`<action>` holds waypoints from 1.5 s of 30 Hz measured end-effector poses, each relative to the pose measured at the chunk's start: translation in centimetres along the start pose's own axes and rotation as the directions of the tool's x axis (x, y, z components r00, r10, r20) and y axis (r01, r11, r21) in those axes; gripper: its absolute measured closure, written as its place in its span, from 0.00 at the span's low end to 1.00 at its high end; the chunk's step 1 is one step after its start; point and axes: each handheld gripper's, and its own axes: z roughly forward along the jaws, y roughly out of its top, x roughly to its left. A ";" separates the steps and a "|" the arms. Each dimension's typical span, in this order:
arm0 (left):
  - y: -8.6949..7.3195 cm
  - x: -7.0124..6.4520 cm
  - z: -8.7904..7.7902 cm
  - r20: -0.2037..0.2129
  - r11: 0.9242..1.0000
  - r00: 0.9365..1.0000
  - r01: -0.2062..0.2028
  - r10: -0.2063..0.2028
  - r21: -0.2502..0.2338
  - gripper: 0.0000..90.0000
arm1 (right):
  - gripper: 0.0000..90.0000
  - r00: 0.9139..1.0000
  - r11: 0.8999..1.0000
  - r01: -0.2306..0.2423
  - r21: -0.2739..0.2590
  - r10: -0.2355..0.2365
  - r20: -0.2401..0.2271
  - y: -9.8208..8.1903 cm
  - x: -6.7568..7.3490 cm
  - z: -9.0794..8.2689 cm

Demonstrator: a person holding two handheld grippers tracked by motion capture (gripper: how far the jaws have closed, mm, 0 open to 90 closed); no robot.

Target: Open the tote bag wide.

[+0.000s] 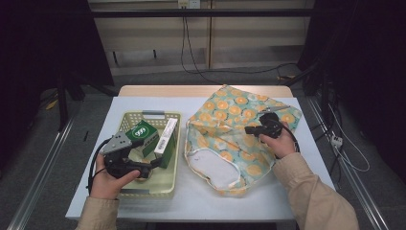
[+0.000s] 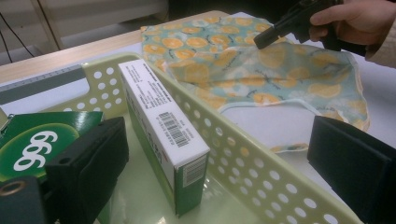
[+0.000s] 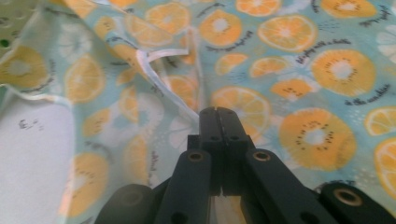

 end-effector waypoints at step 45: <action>-0.1 0.1 -0.1 -0.008 1.000 1.000 0.004 -0.004 0.001 0.06 | 0.58 0.994 0.994 0.108 -0.011 -0.108 -0.033 0.4 3.7 -0.6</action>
